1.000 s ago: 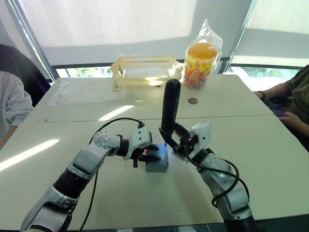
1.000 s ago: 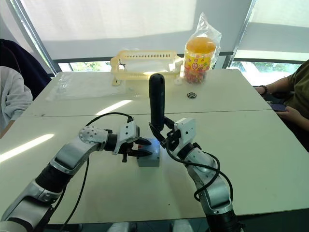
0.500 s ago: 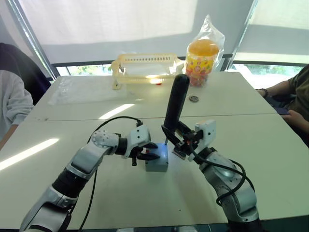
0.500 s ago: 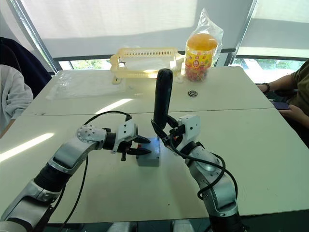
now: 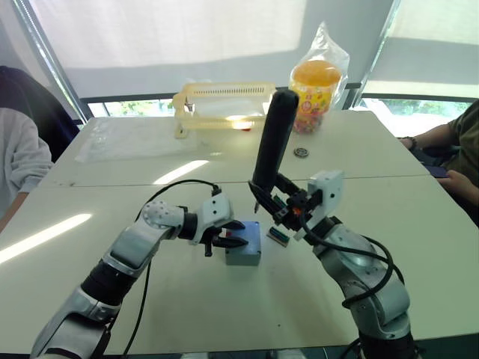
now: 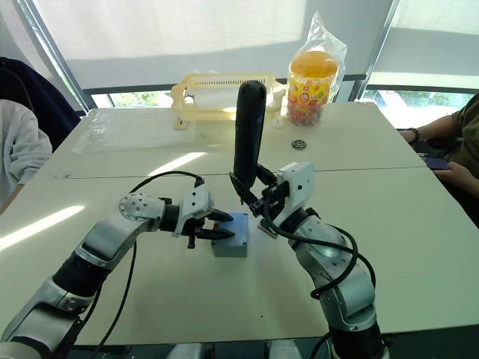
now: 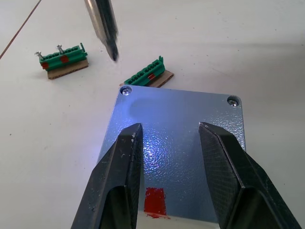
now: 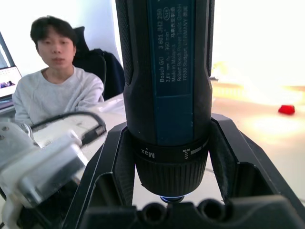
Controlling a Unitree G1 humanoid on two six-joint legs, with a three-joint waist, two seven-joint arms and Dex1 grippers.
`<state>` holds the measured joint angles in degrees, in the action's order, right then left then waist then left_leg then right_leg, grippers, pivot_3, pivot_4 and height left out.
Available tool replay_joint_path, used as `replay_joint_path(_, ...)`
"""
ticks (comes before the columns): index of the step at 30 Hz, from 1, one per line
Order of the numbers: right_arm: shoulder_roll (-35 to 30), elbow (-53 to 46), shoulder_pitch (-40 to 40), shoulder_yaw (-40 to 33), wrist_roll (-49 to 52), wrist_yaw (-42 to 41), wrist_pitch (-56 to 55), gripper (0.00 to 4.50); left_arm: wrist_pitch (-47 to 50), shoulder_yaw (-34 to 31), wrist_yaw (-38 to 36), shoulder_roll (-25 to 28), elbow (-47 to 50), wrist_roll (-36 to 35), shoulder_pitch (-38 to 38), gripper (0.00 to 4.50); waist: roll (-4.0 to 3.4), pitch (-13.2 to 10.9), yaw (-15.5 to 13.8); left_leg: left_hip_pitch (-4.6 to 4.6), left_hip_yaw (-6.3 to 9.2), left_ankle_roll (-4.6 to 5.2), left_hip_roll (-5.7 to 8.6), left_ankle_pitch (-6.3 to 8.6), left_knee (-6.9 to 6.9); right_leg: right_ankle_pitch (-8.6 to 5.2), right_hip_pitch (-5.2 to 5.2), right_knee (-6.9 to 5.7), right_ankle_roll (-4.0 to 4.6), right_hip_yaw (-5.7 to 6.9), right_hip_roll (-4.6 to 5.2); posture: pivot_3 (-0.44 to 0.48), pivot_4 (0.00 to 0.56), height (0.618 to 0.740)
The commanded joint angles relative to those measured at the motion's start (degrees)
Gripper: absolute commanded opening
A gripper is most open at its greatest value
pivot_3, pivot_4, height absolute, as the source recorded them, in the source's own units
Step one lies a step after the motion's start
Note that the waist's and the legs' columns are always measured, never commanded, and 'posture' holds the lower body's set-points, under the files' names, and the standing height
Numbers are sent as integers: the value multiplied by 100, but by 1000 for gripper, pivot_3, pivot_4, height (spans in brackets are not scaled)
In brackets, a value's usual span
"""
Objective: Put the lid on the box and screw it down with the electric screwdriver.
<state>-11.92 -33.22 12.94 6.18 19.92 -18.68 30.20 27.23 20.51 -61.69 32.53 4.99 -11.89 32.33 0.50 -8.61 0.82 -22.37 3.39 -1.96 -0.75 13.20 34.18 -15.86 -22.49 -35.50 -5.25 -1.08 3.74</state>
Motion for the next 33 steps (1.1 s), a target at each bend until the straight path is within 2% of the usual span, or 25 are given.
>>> replay_joint_path(1,64,43,-34,55,-127,-75,-531,1791,227,352,41,175,-386,425,-243,1873,0,0,0,0,0,0,0,0,0,0,0,0,0,0,0,0,150,740)
replay_joint_path(11,105,404,-139,70,-297,-148,-935,1791,259,342,52,203,-337,411,-277,1873,0,-1,2,1,2,0,-2,-1,4,0,-1,-10,-1,0,-6,0,150,740)
replay_joint_path(26,179,257,-219,156,-234,-134,-793,1791,261,377,62,189,-347,411,-272,1873,0,0,5,6,2,0,-2,-1,10,0,0,-27,0,-2,-7,0,150,740)
replay_joint_path(33,47,512,-385,327,-497,-216,-968,1791,240,385,72,165,-383,415,-257,1873,1,0,4,8,2,0,-3,-1,13,0,-2,-37,0,-2,-8,0,150,740)
